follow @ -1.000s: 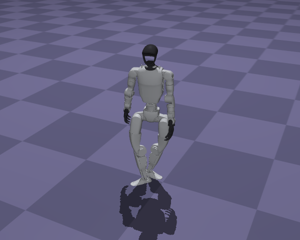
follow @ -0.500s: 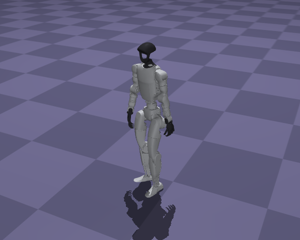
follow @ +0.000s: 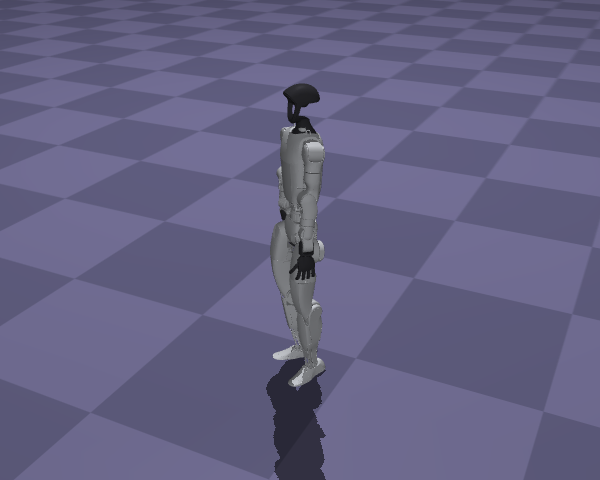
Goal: In place motions
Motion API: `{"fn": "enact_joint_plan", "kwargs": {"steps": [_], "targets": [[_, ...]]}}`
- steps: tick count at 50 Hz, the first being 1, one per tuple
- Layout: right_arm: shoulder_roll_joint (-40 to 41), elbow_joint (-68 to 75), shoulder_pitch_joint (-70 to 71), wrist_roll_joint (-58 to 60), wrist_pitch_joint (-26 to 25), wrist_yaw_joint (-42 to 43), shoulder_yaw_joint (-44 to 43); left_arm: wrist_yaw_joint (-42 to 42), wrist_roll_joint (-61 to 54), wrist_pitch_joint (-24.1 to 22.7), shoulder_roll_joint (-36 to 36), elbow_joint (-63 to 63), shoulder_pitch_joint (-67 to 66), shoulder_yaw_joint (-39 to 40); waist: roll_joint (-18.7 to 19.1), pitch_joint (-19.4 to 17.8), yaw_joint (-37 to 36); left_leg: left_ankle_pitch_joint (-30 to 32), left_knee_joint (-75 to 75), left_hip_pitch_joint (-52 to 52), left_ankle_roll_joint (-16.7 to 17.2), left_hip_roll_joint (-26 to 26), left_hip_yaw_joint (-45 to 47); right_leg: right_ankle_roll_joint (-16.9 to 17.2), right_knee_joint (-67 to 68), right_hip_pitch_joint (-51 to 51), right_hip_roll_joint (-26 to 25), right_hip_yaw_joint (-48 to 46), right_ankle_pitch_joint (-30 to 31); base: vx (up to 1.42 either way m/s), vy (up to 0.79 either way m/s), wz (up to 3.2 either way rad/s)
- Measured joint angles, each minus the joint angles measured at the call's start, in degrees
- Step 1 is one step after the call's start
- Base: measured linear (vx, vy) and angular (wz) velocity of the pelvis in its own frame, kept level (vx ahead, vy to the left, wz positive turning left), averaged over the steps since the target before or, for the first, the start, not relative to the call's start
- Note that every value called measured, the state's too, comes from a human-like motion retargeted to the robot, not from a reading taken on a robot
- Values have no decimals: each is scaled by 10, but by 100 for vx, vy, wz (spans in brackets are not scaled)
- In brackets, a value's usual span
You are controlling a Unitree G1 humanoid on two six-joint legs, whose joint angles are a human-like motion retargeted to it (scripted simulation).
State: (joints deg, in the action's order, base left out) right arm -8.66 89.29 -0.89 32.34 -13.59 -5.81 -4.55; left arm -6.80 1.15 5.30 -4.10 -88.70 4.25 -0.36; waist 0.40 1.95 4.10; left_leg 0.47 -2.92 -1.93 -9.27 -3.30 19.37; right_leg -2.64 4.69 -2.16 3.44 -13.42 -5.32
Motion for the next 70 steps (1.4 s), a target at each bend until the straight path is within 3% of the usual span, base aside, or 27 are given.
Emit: {"fn": "enact_joint_plan", "kwargs": {"steps": [9,18,25,33,40,46,55,58,60,62,70], "targets": [[41,-43,11,-23,32,23,32,7,43,9,-3,-37,-11,-6,-6,16,-5,-11,2,-4,5,2,21,9,2,12,-2,25,5,2,1,-18],[47,-96,25,27,53,-30,58,12,29,9,2,-68,-27,17,-18,26,-19,-15,8,-5,8,-4,44,20,12,33,4,52,12,2,3,-20],[34,-106,33,42,62,-23,44,7,25,15,-5,-76,-17,7,-22,3,-9,-16,16,-14,-1,-10,67,22,39,48,4,75,22,-3,5,-32],[33,-91,14,25,60,-5,28,5,29,16,-34,-70,9,-22,-32,-37,19,-18,27,-19,-7,3,136,-5,44,74,-18,108,10,-16,-3,-76],[29,-82,-2,22,58,9,31,7,31,13,-61,-46,23,-33,-41,-68,47,-14,35,-9,4,48,234,-23,10,92,0,-38,-46,-34,-18,-136],[23,-76,7,6,59,25,36,1,27,18,-87,-44,31,-26,-55,-74,60,-16,41,-6,27,88,355,18,-11,82,35,-273,-81,-44,-19,-196],[16,-63,17,-31,59,41,16,13,26,26,-71,-51,38,-3,-54,-39,56,-29,34,-12,60,115,466,6,24,32,63,-437,-11,-29,-12,-180],[20,-55,15,-35,55,41,16,12,23,20,-60,-44,39,3,-65,-27,49,-30,33,-26,71,102,494,15,-9,8,64,-447,37,-20,-16,-134],[25,-50,11,-34,51,42,18,11,21,16,-55,-42,37,3,-75,-15,48,-30,30,-34,79,88,508,53,-36,-1,61,-421,23,-12,-17,-89],[33,-42,8,-28,46,38,17,8,23,16,-56,-45,38,0,-72,-8,61,-21,26,-42,87,95,503,23,-74,-4,38,-423,28,-15,-30,-24],[44,-54,-3,22,33,3,23,19,-2,12,-32,-52,31,5,-63,16,53,66,-2,-85,97,130,491,-1,-63,-2,28,-352,-1,-11,-27,-58]]}}
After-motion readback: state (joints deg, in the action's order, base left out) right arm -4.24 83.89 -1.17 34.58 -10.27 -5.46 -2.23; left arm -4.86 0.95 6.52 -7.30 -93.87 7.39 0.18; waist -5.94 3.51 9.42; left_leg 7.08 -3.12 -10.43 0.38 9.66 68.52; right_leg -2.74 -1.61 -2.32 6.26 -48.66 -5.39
